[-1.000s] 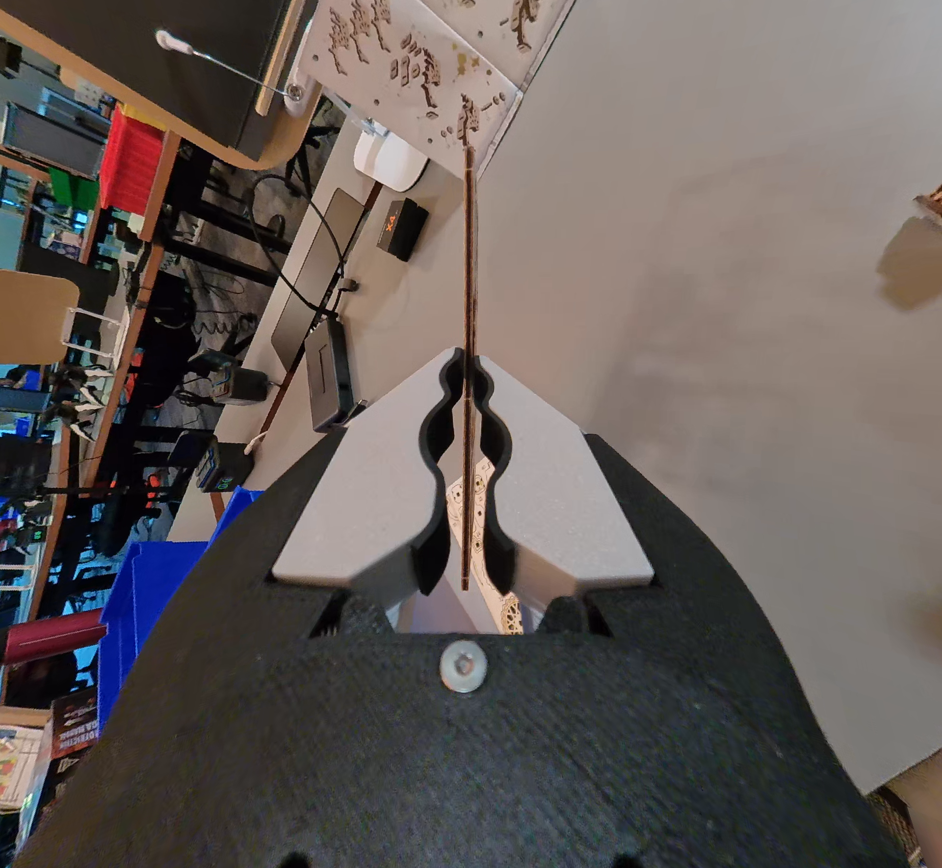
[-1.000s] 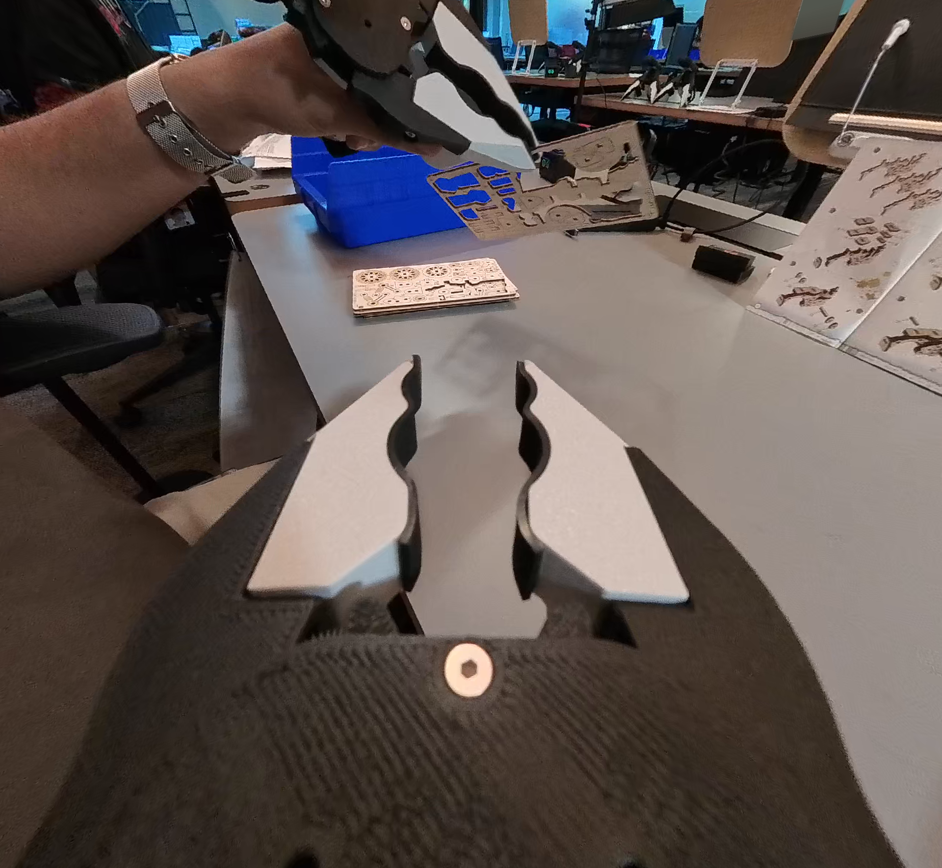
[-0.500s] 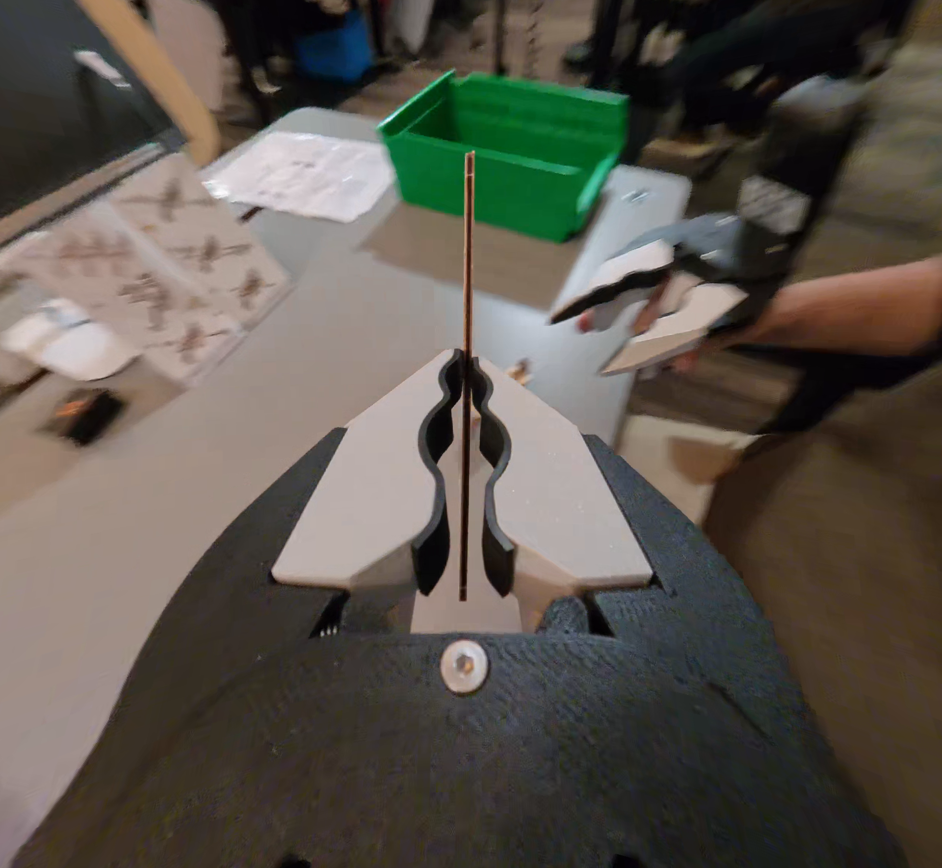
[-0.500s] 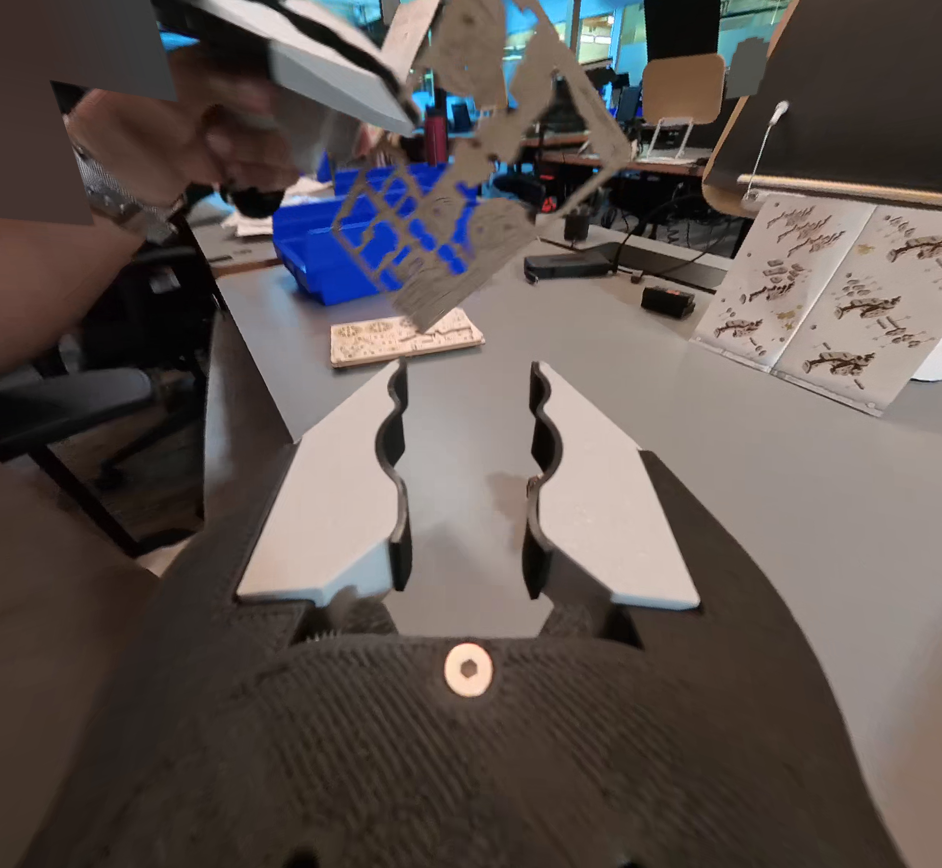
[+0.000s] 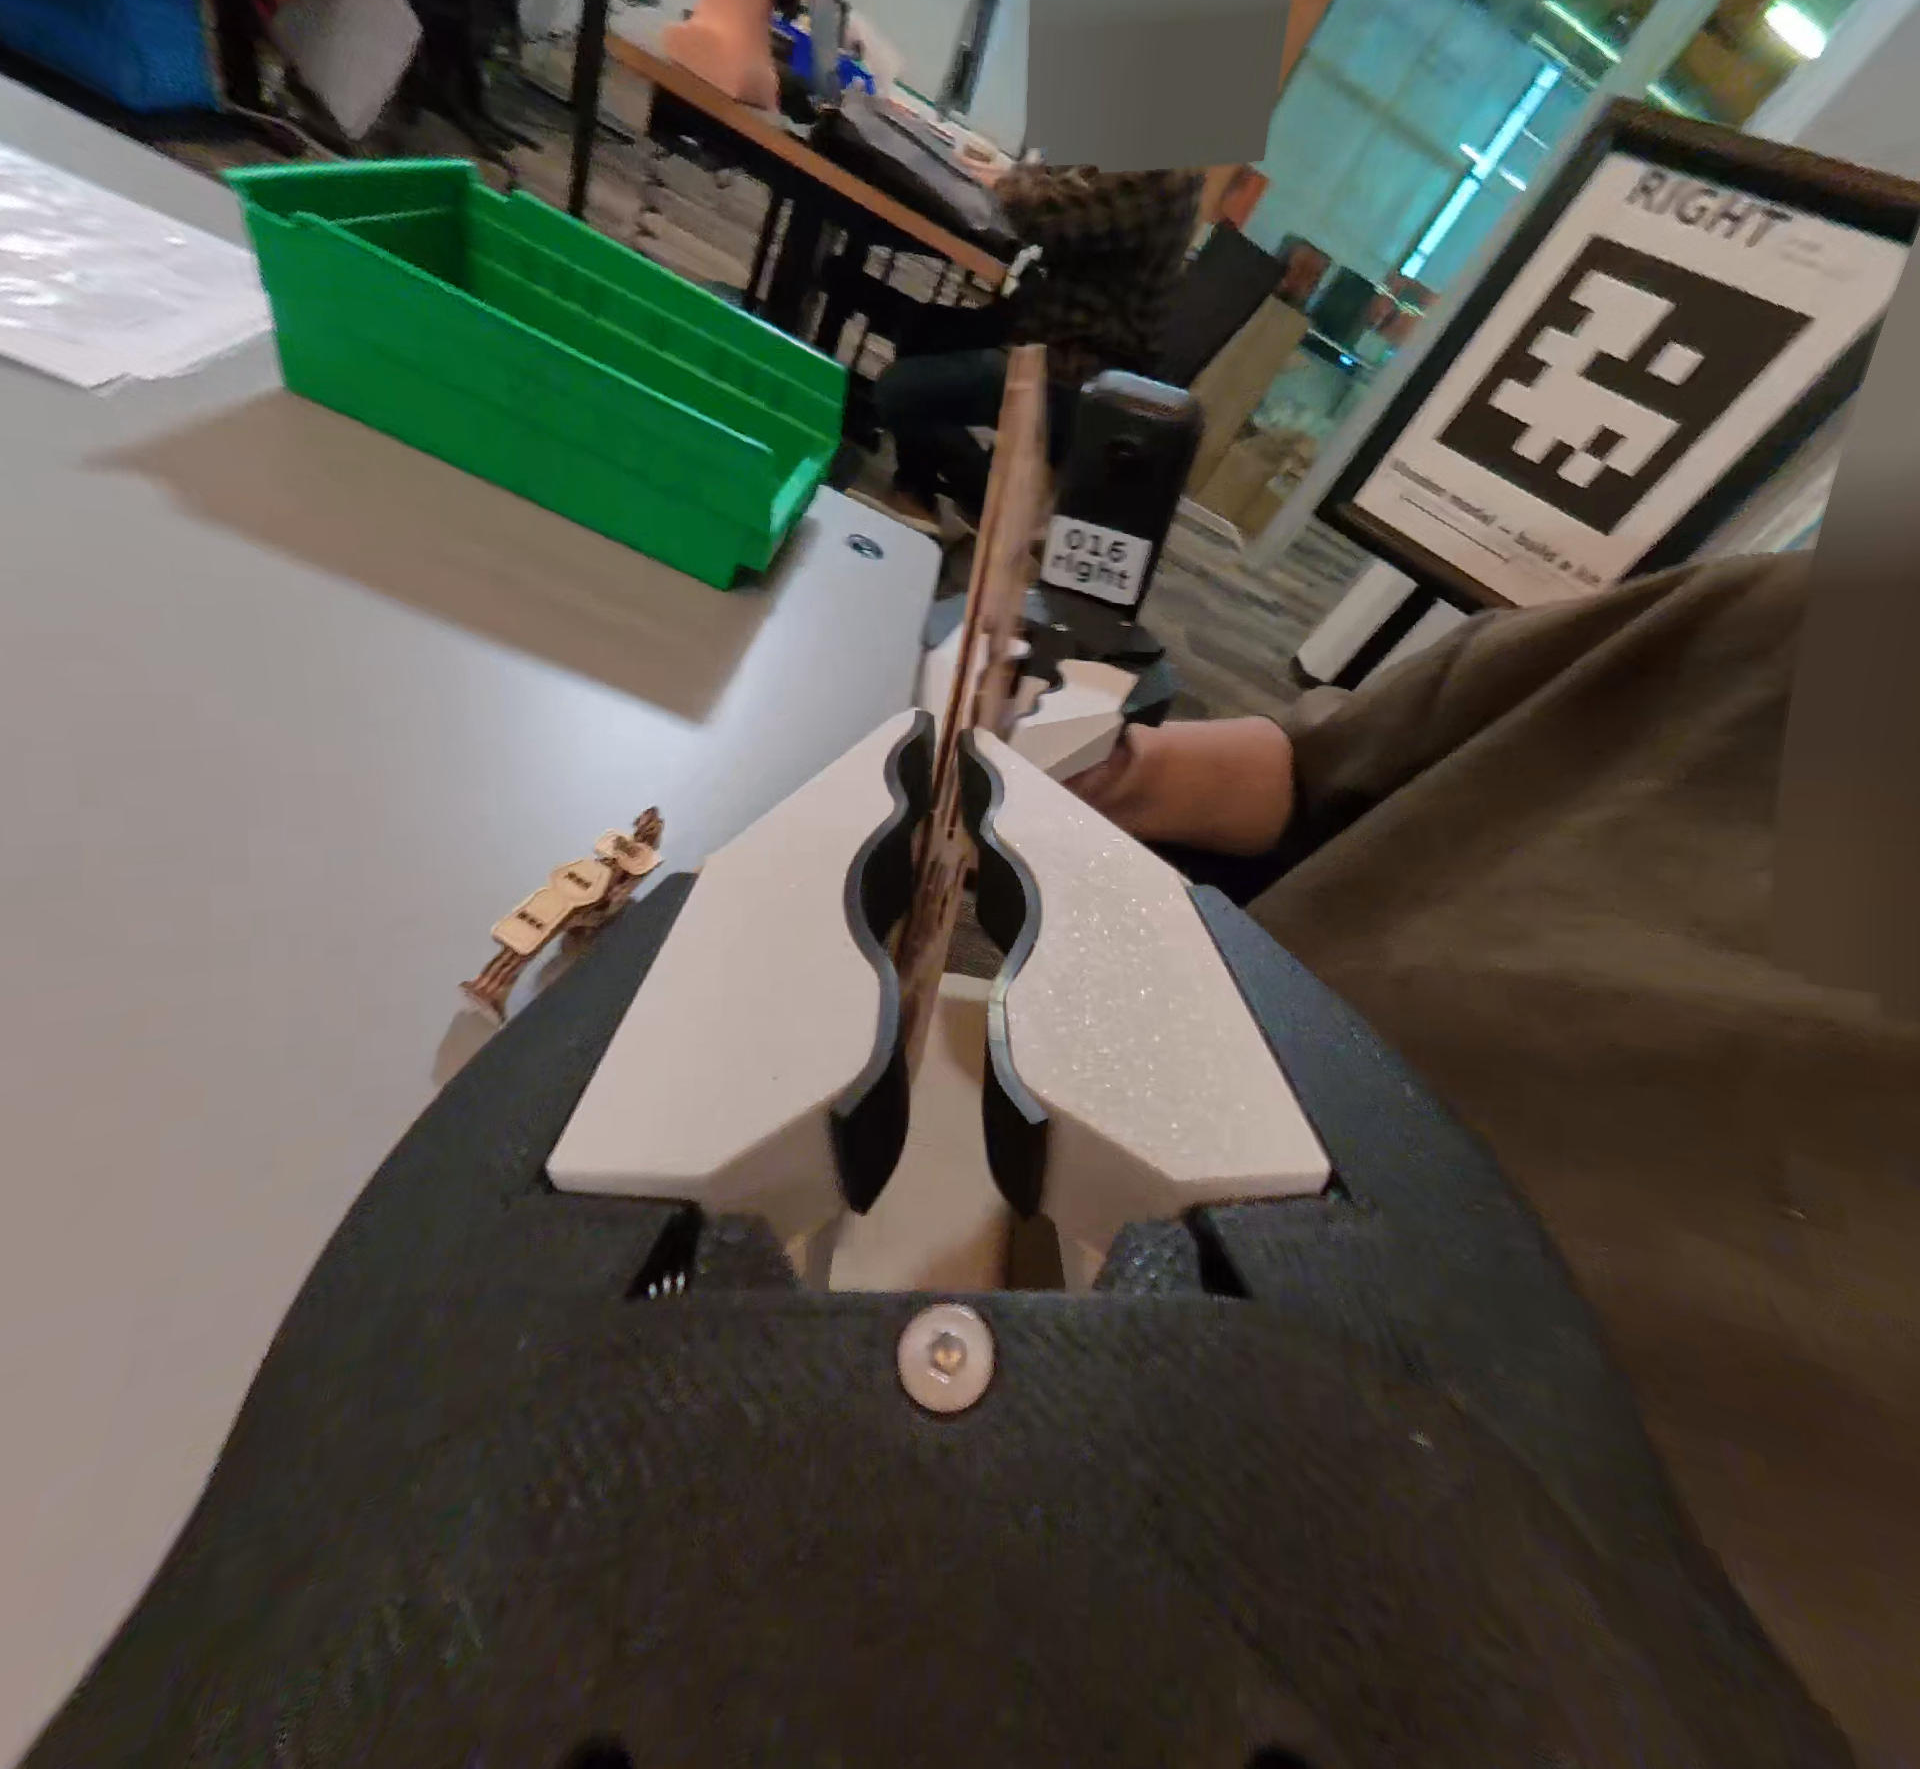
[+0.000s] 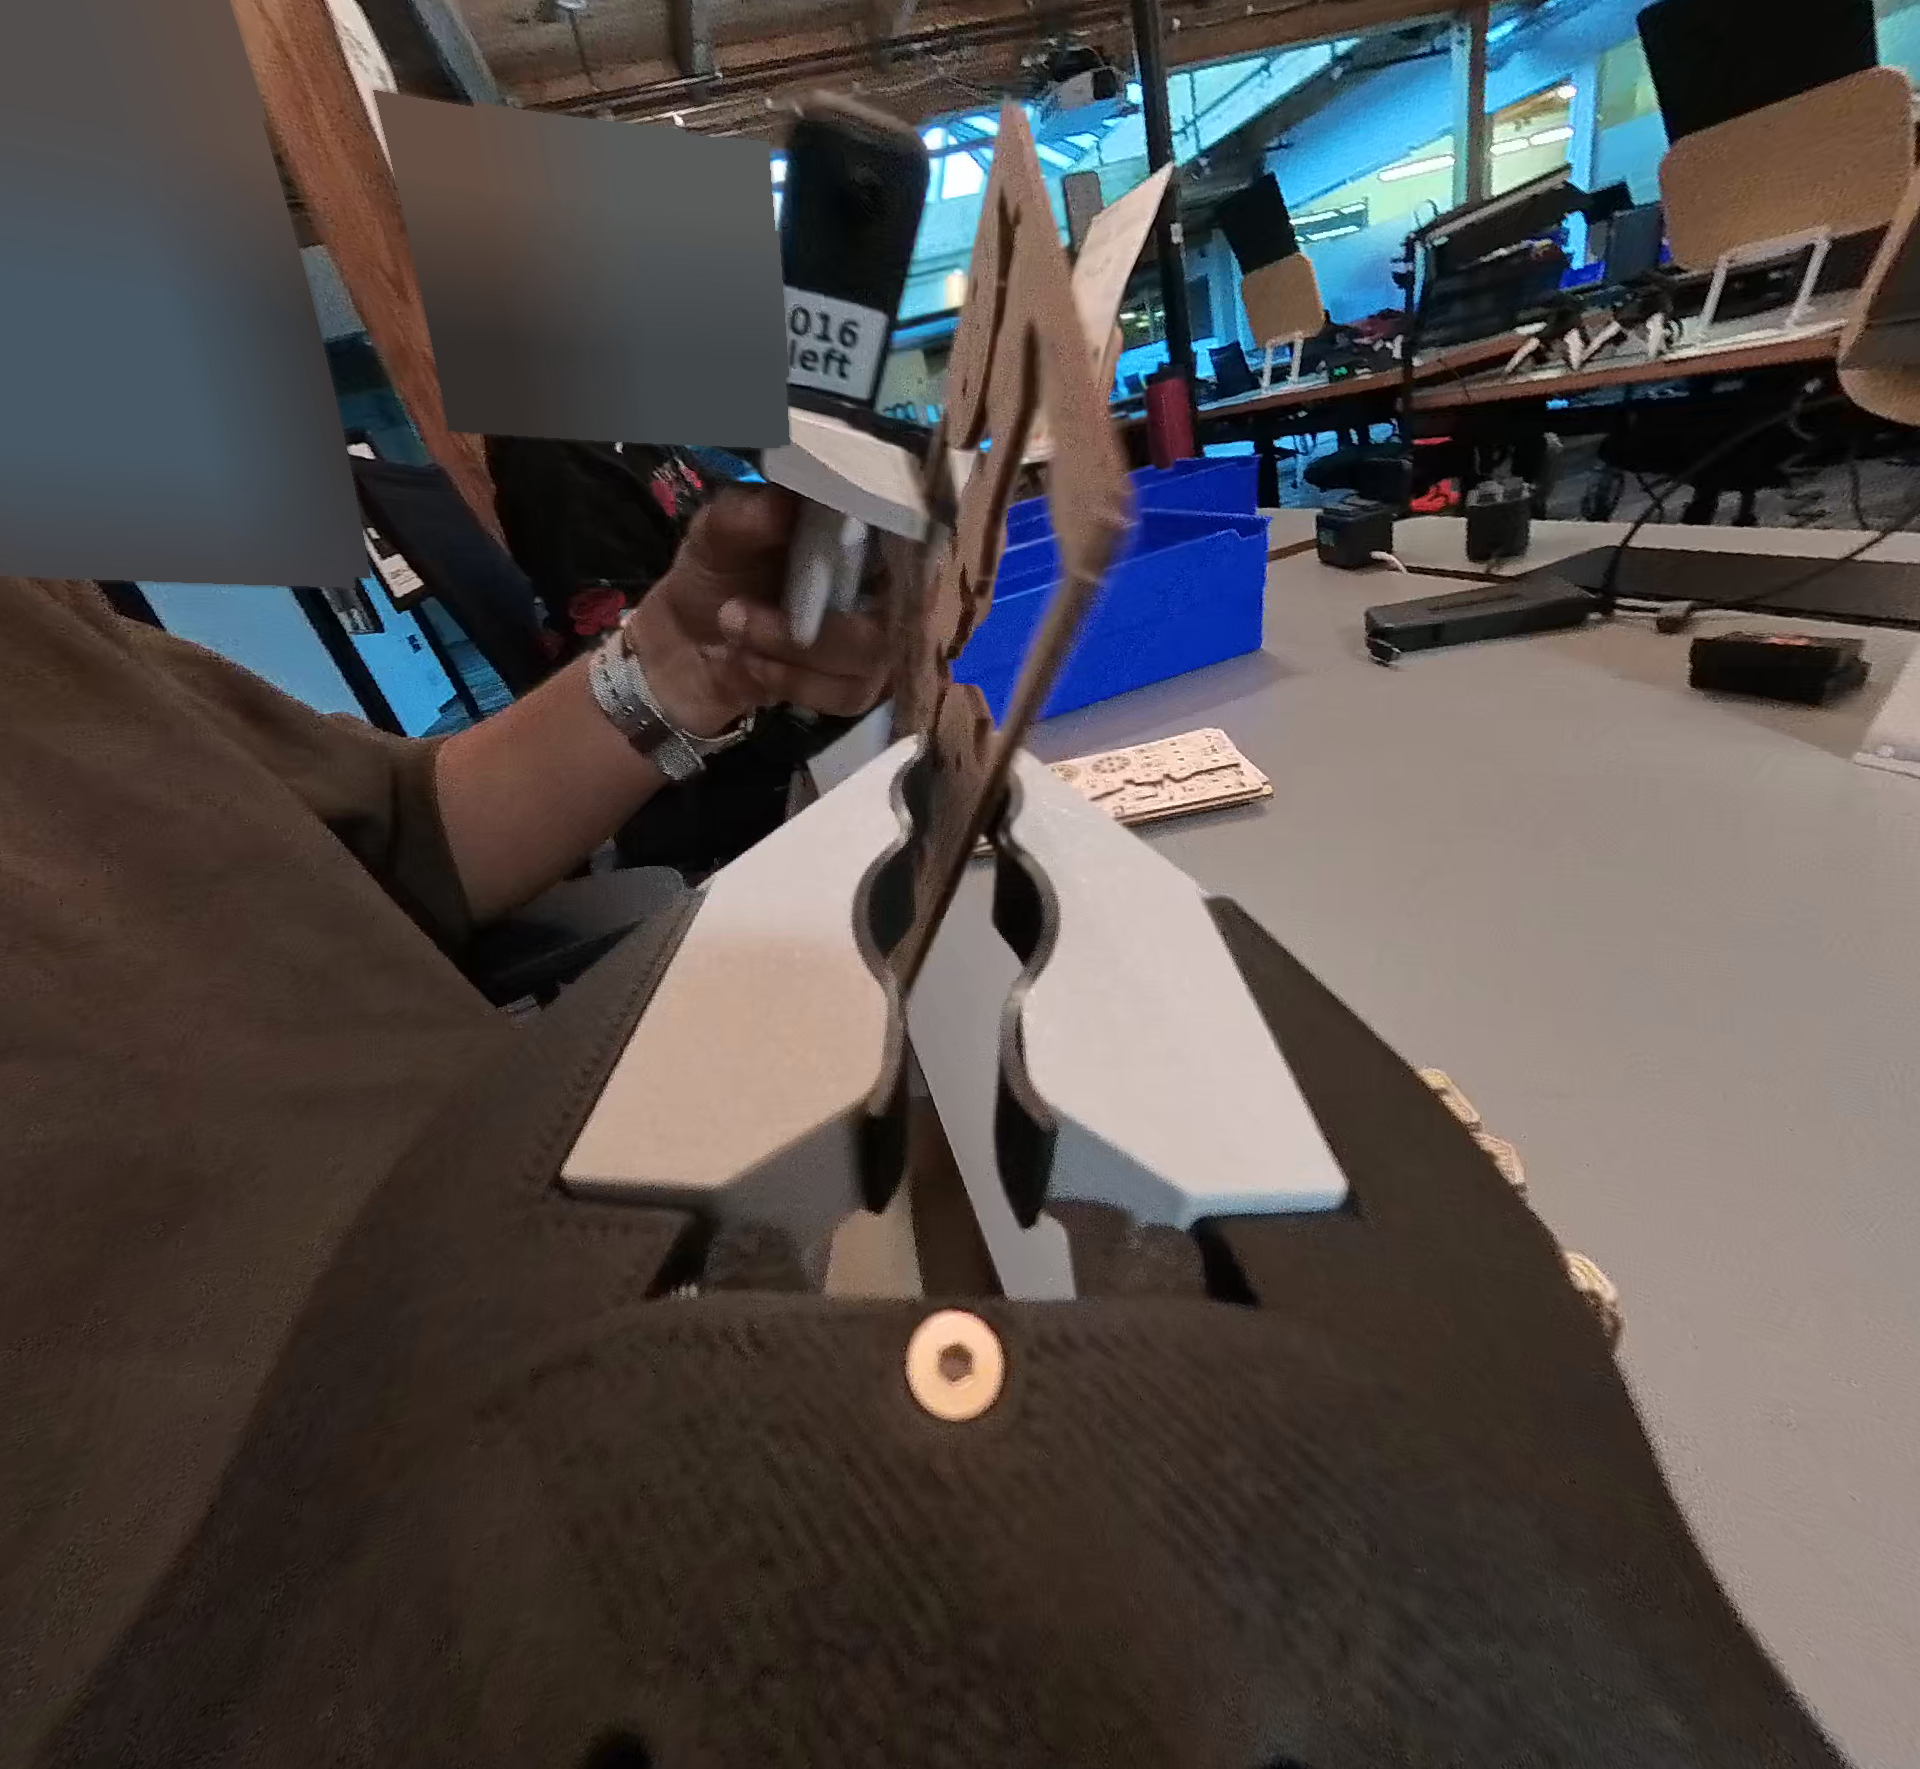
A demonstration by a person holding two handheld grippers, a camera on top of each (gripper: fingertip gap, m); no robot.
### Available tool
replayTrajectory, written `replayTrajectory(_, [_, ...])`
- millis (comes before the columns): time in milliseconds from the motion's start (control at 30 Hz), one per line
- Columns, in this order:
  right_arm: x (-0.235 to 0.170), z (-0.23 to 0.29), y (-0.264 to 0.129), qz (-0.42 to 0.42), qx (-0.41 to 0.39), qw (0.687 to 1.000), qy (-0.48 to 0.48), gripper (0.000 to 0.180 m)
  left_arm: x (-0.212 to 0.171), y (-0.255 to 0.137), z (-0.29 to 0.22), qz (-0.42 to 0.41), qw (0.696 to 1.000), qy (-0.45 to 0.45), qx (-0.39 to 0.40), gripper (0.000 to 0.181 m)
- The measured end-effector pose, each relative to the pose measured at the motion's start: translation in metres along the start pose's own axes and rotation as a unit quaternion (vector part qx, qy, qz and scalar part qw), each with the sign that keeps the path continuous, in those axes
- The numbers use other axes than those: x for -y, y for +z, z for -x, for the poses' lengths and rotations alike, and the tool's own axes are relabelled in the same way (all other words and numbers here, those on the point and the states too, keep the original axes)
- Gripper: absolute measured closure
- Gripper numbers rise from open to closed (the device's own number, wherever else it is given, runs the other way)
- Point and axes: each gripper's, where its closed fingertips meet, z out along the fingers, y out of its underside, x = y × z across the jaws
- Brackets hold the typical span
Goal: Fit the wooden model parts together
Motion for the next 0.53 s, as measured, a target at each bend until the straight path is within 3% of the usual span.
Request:
replayTrajectory(167, [0.012, -0.012, -0.009, -0.012, -0.045, 0.997, -0.059, 0.179, 0.002, -0.016, 0.044, -0.060, 0.992, -0.069, 0.087, 0.142])
replayTrajectory(233, [0.019, -0.015, -0.014, -0.015, -0.071, 0.990, -0.119, 0.179, 0.000, -0.025, 0.051, -0.090, 0.985, -0.130, 0.064, 0.140])
replayTrajectory(300, [0.023, -0.010, -0.016, -0.003, -0.089, 0.973, -0.211, 0.179, -0.005, -0.031, 0.045, -0.112, 0.971, -0.212, -0.010, 0.142])
replayTrajectory(367, [0.022, 0.002, -0.014, 0.014, -0.096, 0.937, -0.334, 0.179, -0.014, -0.031, 0.040, -0.121, 0.944, -0.299, -0.076, 0.153])
replayTrajectory(433, [0.017, 0.013, -0.010, 0.031, -0.112, 0.881, -0.459, 0.179, -0.024, -0.027, 0.037, -0.124, 0.924, -0.345, -0.111, 0.161])
replayTrajectory(533, [0.006, 0.025, -0.005, 0.048, -0.113, 0.817, -0.563, 0.179, -0.042, -0.013, 0.024, -0.080, 0.912, -0.374, -0.150, 0.147])
